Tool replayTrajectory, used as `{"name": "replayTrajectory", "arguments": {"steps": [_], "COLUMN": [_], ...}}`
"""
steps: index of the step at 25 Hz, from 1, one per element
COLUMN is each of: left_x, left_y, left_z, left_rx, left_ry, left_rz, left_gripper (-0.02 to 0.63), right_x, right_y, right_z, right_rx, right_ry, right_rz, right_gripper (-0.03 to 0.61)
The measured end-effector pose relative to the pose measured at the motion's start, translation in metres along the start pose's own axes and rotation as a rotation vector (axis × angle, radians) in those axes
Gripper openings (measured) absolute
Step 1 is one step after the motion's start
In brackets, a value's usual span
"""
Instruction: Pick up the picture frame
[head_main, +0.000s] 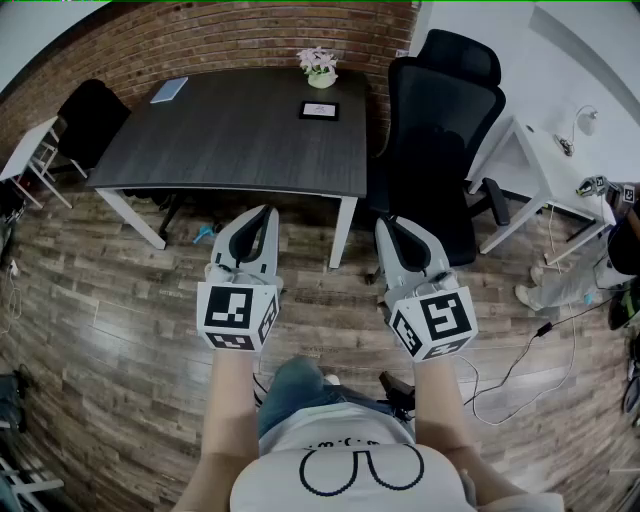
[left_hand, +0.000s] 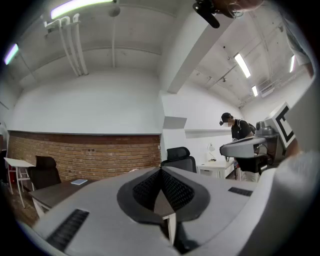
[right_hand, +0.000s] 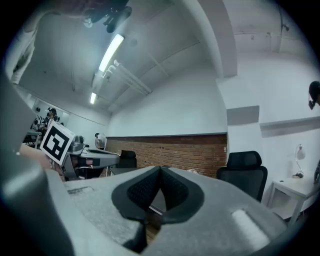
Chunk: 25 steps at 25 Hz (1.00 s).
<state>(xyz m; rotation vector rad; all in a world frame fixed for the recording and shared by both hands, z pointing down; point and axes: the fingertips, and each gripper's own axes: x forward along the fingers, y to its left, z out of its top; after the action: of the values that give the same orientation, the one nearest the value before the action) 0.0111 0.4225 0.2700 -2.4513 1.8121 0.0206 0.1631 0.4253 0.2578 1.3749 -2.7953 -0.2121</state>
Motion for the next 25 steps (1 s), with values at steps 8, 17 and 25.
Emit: {"name": "replayTrajectory", "arguments": {"steps": [8,17,25], "left_x": [0.028,0.12,0.22], "left_y": [0.016,0.084,0.164], "left_z": [-0.01,-0.032,-0.045], "left_rx": [0.004,-0.053,-0.077], "left_ry": [0.005,0.0,0.016], "left_rz": [0.003,-0.025,-0.091], "left_gripper": [-0.002,-0.002,-0.002], "right_x": [0.027,0.127,0.246], "right_y": [-0.021,-0.059,-0.09], "right_z": [-0.014,-0.033,-0.046], "right_rx": [0.049,0.057,0.099], "right_ry": [-0.011,0.019,0.054], "right_rz": [-0.022,-0.055,-0.111], "right_gripper": [-0.002,-0.002,-0.001]}}
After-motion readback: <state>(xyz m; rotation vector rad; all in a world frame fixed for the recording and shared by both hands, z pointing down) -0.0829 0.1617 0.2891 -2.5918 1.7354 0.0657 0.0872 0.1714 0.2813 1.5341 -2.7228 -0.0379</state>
